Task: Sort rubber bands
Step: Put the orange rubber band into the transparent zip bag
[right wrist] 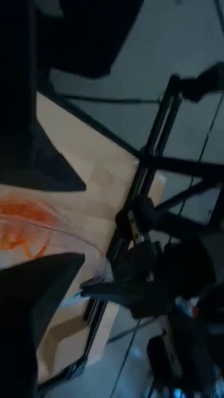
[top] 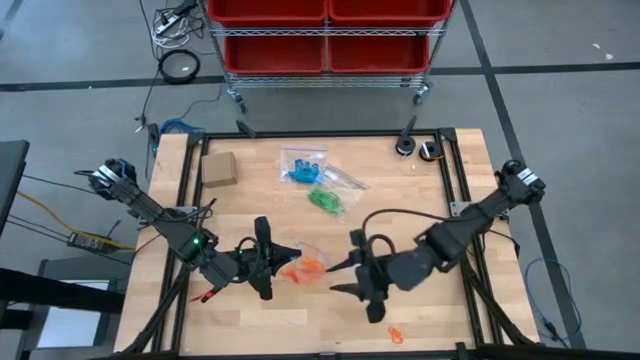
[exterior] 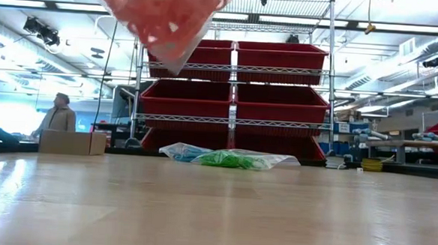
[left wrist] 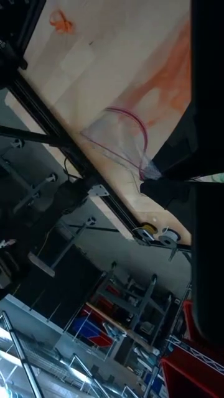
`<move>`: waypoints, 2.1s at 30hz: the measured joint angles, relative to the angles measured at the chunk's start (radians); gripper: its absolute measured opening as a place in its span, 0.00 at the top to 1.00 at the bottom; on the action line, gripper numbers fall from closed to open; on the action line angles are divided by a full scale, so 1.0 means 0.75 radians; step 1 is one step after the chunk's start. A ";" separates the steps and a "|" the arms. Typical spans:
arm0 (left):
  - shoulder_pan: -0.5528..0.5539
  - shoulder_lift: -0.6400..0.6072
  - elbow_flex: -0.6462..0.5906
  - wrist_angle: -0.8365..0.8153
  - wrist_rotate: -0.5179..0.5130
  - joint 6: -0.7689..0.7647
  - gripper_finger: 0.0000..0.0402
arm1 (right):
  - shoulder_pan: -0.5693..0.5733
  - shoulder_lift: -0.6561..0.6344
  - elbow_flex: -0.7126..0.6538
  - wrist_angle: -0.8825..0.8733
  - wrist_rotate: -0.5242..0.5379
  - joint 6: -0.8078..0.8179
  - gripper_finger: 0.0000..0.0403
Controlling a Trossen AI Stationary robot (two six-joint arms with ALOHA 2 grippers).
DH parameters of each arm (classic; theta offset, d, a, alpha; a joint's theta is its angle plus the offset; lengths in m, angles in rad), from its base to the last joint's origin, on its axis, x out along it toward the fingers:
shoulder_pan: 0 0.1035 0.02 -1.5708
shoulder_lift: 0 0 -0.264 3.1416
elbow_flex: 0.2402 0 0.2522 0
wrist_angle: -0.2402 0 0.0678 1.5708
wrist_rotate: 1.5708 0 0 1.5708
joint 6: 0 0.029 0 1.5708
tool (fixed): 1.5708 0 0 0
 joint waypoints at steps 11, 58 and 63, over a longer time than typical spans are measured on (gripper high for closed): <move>0.006 0.000 0.000 -0.002 0.000 0.000 0.97 | 0.059 0.010 -0.036 -0.408 0.022 0.371 0.55; 0.009 0.047 -0.001 0.002 0.068 -0.003 0.97 | 0.407 0.179 -0.415 -0.378 0.575 0.965 1.00; 0.016 0.047 -0.001 0.002 0.068 -0.002 0.97 | 0.213 0.016 -0.410 0.103 0.568 0.277 1.00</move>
